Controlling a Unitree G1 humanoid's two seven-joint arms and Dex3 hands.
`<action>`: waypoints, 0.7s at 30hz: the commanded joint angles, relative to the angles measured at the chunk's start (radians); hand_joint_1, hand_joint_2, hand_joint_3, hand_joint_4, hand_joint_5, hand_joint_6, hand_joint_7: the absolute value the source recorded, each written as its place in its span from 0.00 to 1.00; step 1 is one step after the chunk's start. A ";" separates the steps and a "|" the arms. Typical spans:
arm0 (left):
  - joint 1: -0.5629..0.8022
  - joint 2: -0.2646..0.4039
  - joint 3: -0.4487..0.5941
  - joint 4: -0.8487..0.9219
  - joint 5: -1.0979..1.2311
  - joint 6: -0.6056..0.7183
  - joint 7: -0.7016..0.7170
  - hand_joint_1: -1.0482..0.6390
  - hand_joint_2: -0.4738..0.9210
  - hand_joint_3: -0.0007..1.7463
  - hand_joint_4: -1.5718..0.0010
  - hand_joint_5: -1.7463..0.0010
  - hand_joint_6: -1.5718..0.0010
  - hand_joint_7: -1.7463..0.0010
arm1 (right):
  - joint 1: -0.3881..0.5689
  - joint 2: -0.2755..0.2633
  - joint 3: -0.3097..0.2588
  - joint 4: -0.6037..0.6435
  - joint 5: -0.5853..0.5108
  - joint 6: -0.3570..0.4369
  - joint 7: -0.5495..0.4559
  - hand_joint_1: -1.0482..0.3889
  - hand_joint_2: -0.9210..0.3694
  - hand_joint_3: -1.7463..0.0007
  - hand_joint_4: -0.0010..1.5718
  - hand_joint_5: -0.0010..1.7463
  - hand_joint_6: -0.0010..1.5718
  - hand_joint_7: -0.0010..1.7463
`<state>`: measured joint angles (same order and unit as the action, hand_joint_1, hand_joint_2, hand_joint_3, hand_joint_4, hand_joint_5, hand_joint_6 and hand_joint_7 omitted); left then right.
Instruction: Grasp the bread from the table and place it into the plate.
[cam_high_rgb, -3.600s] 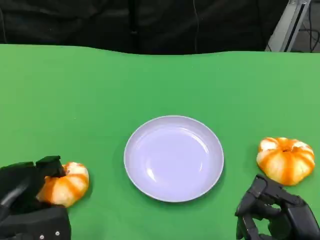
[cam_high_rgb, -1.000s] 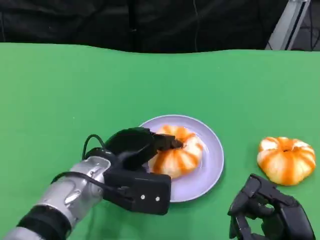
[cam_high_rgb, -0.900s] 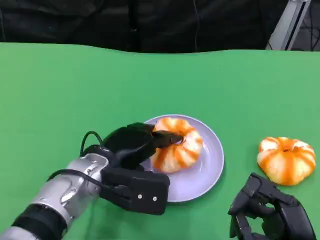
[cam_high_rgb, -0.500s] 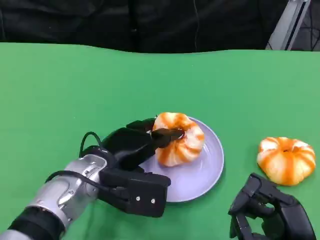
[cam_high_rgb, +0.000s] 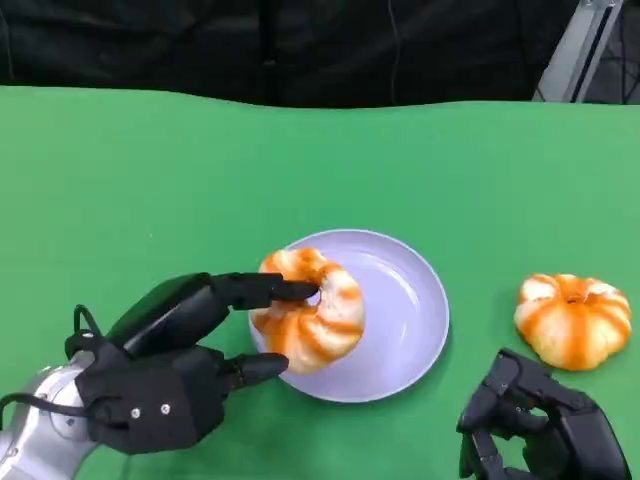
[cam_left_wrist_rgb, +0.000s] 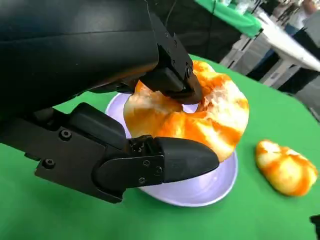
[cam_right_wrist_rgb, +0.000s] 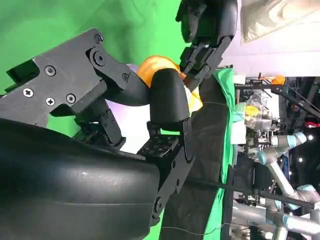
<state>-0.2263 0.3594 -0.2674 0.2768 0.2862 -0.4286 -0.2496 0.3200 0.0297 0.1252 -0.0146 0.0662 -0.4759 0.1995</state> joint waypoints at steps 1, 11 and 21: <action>0.010 0.015 0.017 -0.013 -0.007 -0.014 -0.012 0.05 1.00 0.40 0.75 1.00 0.67 1.00 | 0.001 -0.012 -0.012 0.000 0.017 -0.005 0.002 0.62 0.24 0.37 0.51 1.00 0.47 0.88; -0.013 0.018 -0.002 -0.034 0.020 0.007 -0.040 0.00 1.00 0.42 0.82 1.00 0.70 1.00 | 0.001 -0.011 -0.011 0.004 0.009 -0.008 -0.001 0.62 0.24 0.37 0.51 1.00 0.47 0.88; -0.013 0.014 0.003 -0.040 0.029 0.014 -0.049 0.00 1.00 0.43 0.83 1.00 0.70 1.00 | 0.001 -0.011 -0.011 0.005 0.008 -0.009 -0.001 0.62 0.24 0.37 0.50 1.00 0.47 0.88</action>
<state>-0.2309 0.3595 -0.2709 0.2524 0.3091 -0.4202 -0.2882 0.3198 0.0297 0.1239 -0.0144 0.0653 -0.4759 0.2002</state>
